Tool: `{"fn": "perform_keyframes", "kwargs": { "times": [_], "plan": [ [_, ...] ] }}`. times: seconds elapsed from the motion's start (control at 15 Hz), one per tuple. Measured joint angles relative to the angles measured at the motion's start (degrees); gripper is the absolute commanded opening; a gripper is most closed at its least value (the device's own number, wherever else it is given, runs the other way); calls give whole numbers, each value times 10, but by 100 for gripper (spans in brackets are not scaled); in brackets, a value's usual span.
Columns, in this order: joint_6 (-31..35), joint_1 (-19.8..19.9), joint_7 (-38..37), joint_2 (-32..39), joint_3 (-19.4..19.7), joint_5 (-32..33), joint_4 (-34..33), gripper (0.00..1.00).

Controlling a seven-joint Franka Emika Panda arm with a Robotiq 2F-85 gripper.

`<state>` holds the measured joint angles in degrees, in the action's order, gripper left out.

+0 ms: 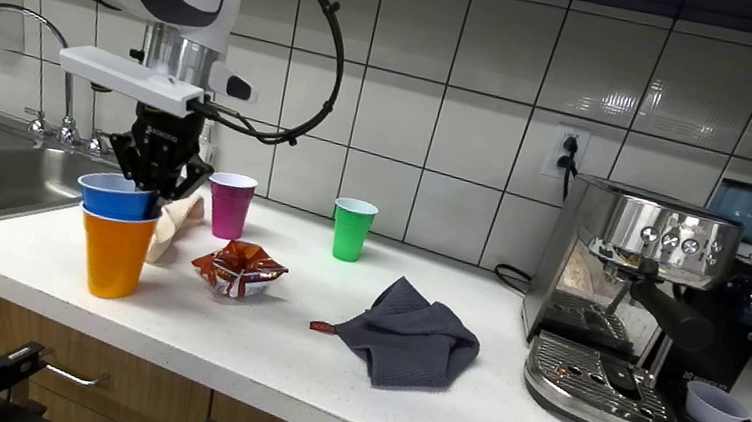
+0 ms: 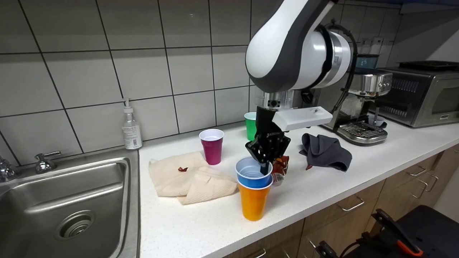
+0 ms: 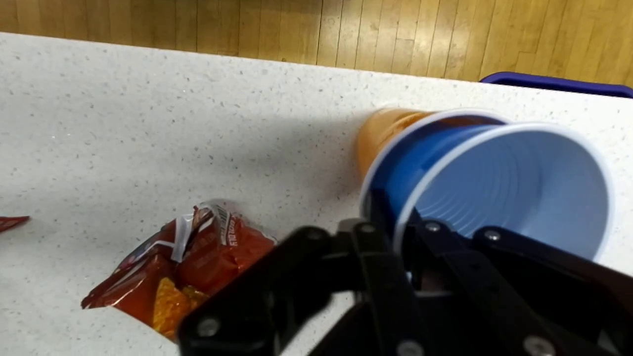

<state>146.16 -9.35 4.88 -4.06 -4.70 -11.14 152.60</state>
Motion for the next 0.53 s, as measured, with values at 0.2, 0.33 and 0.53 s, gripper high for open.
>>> {"fn": "perform_keyframes", "kwargs": {
  "times": [0.2, 0.33, 0.53],
  "plan": [
    [5, 0, 0, 0, 0, 0, 1, 60],
    [6, 0, 0, 0, 0, 0, 1, 75],
    [8, -1, 0, 0, -1, 0, 1, 98]
  ]
}}
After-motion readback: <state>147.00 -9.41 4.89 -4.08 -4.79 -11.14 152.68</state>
